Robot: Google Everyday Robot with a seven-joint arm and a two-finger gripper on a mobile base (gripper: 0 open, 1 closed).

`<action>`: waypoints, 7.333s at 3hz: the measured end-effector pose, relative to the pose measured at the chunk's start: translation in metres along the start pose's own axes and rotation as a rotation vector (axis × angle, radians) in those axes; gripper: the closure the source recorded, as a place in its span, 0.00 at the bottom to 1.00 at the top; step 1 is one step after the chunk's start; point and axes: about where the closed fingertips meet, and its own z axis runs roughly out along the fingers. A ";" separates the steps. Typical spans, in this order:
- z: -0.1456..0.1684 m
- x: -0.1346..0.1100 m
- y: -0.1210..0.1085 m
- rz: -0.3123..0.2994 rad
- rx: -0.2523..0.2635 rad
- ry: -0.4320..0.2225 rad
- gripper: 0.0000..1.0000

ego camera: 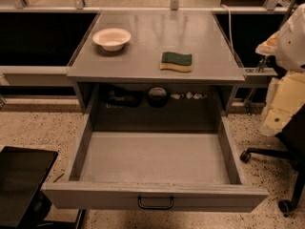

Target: Place sponge into top drawer

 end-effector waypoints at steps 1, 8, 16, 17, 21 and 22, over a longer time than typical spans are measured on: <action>0.000 0.000 0.000 0.000 0.000 0.000 0.00; 0.209 -0.140 -0.208 -0.041 -0.114 -0.197 0.00; 0.241 -0.119 -0.237 0.046 -0.111 -0.209 1.00; 0.196 -0.083 -0.245 0.185 -0.007 -0.238 1.00; 0.077 -0.070 -0.193 0.320 0.181 -0.430 1.00; 0.072 -0.072 -0.139 0.338 0.164 -0.470 1.00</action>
Offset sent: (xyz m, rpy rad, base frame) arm 0.0360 0.0039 -0.0082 -0.0049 0.0275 0.0429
